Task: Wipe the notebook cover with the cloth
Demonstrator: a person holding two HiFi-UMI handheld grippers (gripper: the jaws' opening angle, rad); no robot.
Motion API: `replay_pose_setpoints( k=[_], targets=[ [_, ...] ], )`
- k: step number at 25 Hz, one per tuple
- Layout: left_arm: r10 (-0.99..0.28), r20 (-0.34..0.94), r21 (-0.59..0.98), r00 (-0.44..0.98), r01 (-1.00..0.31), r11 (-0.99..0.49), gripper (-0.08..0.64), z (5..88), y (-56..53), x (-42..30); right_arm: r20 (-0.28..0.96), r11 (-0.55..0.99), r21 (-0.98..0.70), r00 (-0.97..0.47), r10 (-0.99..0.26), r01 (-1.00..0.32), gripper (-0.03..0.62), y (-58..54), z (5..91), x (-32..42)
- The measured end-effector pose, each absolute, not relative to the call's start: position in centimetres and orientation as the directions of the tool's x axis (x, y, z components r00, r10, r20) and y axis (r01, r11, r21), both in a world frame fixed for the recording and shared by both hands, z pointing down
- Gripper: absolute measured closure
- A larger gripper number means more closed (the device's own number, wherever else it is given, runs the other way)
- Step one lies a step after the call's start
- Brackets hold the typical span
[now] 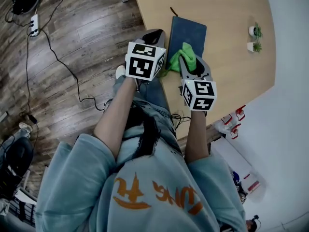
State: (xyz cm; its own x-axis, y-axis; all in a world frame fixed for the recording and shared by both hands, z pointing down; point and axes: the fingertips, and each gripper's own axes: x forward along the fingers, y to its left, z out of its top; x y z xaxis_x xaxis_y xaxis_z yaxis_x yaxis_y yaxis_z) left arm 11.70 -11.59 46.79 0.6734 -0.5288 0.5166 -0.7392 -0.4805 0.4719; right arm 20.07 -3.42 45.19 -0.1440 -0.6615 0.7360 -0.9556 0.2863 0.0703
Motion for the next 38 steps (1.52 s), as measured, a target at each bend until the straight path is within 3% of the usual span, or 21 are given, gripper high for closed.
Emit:
replay_pose_setpoints(
  k=[20, 28, 38],
  targets=[
    [-0.562, 0.571, 0.462, 0.599, -0.800, -0.383, 0.541, 49.0, -13.6, 9.3, 0.711, 0.319, 0.137, -0.132, -0.691, -0.938, 0.448, -17.2, 46.3, 24.1],
    [-0.536, 0.578, 0.453, 0.615, -0.788, -0.416, 0.541, 49.4, -13.4, 10.6, 0.712, 0.382, 0.243, -0.103, -0.695, -0.892, 0.454, -17.5, 47.4, 23.6],
    [-0.528, 0.574, 0.453, 0.626, -0.780, -0.432, 0.541, 49.2, -13.5, 11.0, 0.695, 0.354, 0.218, -0.110, -0.710, -0.910, 0.456, -16.8, 47.5, 23.9]
  ],
)
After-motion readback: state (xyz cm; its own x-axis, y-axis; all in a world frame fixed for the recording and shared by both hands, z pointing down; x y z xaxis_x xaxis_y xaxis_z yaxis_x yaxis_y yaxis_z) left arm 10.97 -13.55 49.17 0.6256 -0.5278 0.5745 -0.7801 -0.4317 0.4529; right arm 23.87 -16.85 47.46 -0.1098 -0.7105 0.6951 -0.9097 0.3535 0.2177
